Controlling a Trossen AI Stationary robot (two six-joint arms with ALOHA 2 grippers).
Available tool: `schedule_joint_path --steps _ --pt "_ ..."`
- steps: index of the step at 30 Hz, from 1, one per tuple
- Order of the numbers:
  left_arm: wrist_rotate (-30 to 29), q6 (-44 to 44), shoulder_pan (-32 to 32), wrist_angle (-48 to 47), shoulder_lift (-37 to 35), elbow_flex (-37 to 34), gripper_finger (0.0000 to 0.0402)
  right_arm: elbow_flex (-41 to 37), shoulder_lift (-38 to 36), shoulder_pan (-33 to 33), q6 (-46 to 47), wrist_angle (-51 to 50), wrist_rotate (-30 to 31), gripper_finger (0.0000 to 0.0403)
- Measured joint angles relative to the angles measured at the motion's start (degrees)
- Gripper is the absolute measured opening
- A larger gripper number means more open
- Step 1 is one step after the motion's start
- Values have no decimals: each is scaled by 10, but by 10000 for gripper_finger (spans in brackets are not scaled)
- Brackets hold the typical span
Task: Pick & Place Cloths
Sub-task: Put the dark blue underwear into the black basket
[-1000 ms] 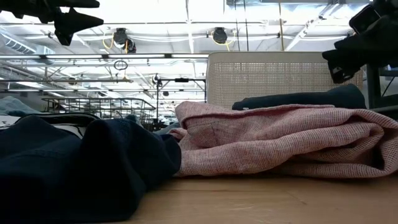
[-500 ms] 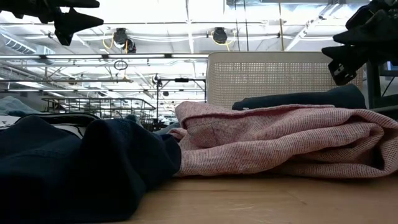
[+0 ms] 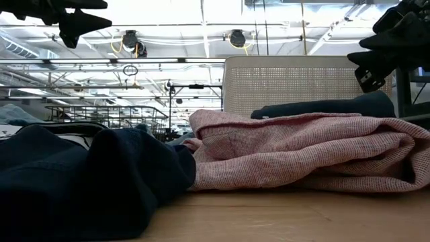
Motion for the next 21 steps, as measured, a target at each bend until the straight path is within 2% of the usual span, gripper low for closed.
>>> schedule_joint_path --steps 4,8,11,17,21 --pt "0 8 0 0 0 0 209 0 8 0 -53 7 8 121" --pt "0 8 0 0 0 0 209 0 32 0 -133 62 -61 121" --pt "0 7 0 0 0 0 209 3 64 0 -148 118 -96 121" --pt "0 7 0 0 0 0 209 60 164 0 -155 113 -96 121" --pt "0 9 0 0 0 0 209 131 255 1 -169 71 -97 121"
